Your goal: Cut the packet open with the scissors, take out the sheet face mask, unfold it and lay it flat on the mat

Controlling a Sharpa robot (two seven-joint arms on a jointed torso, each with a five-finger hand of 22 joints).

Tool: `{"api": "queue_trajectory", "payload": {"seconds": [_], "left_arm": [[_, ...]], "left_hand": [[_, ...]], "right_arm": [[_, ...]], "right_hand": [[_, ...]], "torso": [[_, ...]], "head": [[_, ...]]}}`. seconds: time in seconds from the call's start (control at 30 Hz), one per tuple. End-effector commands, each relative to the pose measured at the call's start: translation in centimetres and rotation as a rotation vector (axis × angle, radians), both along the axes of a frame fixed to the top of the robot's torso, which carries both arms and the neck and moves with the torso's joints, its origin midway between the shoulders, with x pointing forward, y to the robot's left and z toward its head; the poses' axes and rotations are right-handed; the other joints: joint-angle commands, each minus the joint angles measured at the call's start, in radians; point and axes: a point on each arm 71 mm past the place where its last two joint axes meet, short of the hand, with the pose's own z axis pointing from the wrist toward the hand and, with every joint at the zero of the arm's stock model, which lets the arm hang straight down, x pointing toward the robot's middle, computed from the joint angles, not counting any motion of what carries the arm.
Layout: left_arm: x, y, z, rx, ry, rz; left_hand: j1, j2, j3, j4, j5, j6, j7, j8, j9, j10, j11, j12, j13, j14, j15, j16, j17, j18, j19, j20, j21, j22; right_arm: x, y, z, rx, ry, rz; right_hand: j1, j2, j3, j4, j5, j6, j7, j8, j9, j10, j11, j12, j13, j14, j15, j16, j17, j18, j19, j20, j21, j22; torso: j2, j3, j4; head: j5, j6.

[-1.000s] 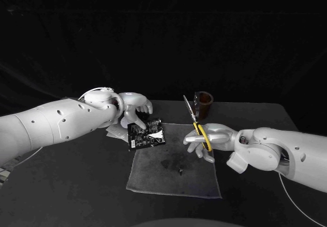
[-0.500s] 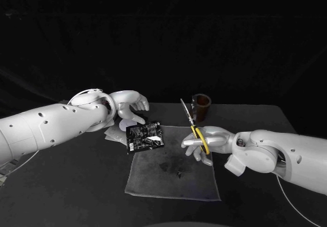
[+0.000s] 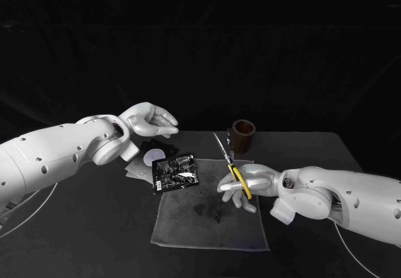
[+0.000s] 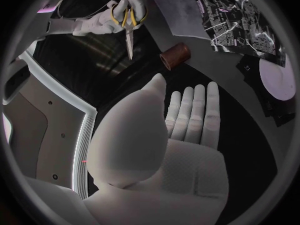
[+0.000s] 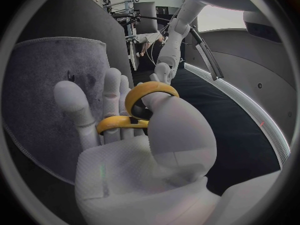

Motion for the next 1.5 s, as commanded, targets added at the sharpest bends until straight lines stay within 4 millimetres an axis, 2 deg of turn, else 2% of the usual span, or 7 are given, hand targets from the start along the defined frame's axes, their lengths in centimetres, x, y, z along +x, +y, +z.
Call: {"api": "queue_trajectory", "payload": {"seconds": [0.03,0.13,0.47,0.9,1.27,1.4,1.5], "left_arm": [[0.1,-0.3,0.6,-0.123,0.128,-0.041],[0.4,-0.8,1.4,-0.084,0.145,-0.080],[1.7,-3.1,3.3,0.068,0.148,-0.176],[1.9,-6.9,3.6,0.167,0.139,-0.274],[1.4,-10.2,3.1,0.346,0.094,-0.364],[1.3,-11.5,2.7,0.410,0.096,-0.403],[1.1,-12.3,2.4,0.436,0.105,-0.433]], "left_hand": [[-0.051,0.000,-0.035,0.000,0.001,0.014,0.040,-0.008,-0.013,0.010,0.001,-0.004,-0.002,-0.019,0.005,-0.015,-0.011,-0.001,-0.030,0.010,-0.021,-0.011],[-0.087,0.006,-0.085,0.002,0.001,0.030,0.042,-0.014,-0.027,0.021,0.002,-0.006,-0.002,-0.027,0.008,-0.026,-0.022,0.000,-0.061,0.022,-0.044,-0.024],[-0.100,0.011,-0.142,0.003,0.001,0.048,0.036,-0.023,-0.045,0.031,-0.002,-0.015,-0.003,-0.020,0.006,-0.032,-0.033,0.006,-0.064,0.027,-0.050,-0.029],[-0.115,0.007,-0.197,0.004,0.001,0.053,0.036,-0.038,-0.062,0.037,-0.003,-0.028,-0.003,-0.016,0.005,-0.038,-0.043,0.006,-0.065,0.028,-0.051,-0.032],[-0.107,-0.017,-0.271,0.006,0.002,0.061,0.030,-0.055,-0.080,0.042,-0.004,-0.045,-0.003,-0.023,0.008,-0.049,-0.054,0.002,-0.086,0.031,-0.058,-0.037],[-0.119,-0.045,-0.297,0.007,0.003,0.056,0.032,-0.069,-0.090,0.029,0.001,-0.065,-0.004,-0.045,0.015,-0.061,-0.062,-0.001,-0.106,0.032,-0.058,-0.038],[-0.124,-0.054,-0.304,0.008,0.003,0.053,0.032,-0.075,-0.093,0.024,0.003,-0.071,-0.005,-0.052,0.017,-0.064,-0.064,-0.001,-0.109,0.032,-0.057,-0.037]], "right_arm": [[0.0,-0.1,-0.6,-0.108,-0.043,0.010],[0.0,0.0,-1.1,-0.161,-0.056,0.019],[-0.3,0.7,-1.9,-0.266,-0.087,0.077],[-0.3,1.1,-2.3,-0.306,-0.086,0.107],[-0.3,1.6,-2.3,-0.316,-0.082,0.126],[-0.4,1.8,-2.3,-0.318,-0.083,0.130],[-0.4,1.9,-2.3,-0.321,-0.085,0.133]], "right_hand": [[0.010,-0.001,0.017,-0.004,-0.003,0.011,-0.003,-0.006,-0.002,0.028,0.018,-0.008,-0.004,0.006,-0.001,-0.006,0.002,0.126,0.007,-0.003,-0.001,0.002],[0.014,0.000,0.032,-0.010,-0.003,0.016,-0.005,-0.006,-0.002,0.034,0.016,-0.011,-0.006,0.009,-0.002,-0.008,0.003,0.126,0.009,-0.004,-0.001,0.002],[0.009,-0.005,0.063,-0.021,-0.003,0.029,-0.009,-0.006,-0.003,0.054,0.013,-0.019,-0.012,0.015,-0.005,-0.015,0.005,0.125,0.015,-0.007,-0.001,0.007],[0.005,-0.007,0.067,-0.022,-0.003,0.031,-0.009,-0.007,-0.003,0.057,0.013,-0.021,-0.013,0.017,-0.005,-0.017,0.006,0.125,0.015,-0.007,-0.002,0.006],[0.001,-0.009,0.070,-0.021,-0.004,0.032,-0.008,-0.007,-0.004,0.059,0.013,-0.023,-0.014,0.018,-0.005,-0.018,0.006,0.126,0.015,-0.008,-0.003,0.003],[0.001,-0.009,0.070,-0.021,-0.004,0.032,-0.008,-0.007,-0.004,0.059,0.013,-0.023,-0.014,0.018,-0.005,-0.018,0.006,0.126,0.015,-0.008,-0.003,0.003],[-0.002,-0.011,0.071,-0.021,-0.003,0.032,-0.008,-0.008,-0.004,0.059,0.013,-0.024,-0.015,0.018,-0.005,-0.019,0.006,0.126,0.014,-0.008,-0.005,0.001]], "torso": [[-0.002,0.0015,0.0024],[-0.002,0.0013,0.0026],[-0.006,0.0027,0.0001],[-0.004,0.0017,0.0020],[-0.004,0.0012,0.0015],[-0.003,0.0011,-0.0003],[-0.004,0.0015,-0.0009]], "head": [[-0.004,0.000],[-0.003,0.000],[-0.004,0.001],[-0.003,0.003],[0.001,0.001],[0.003,0.002],[0.003,0.000]]}}
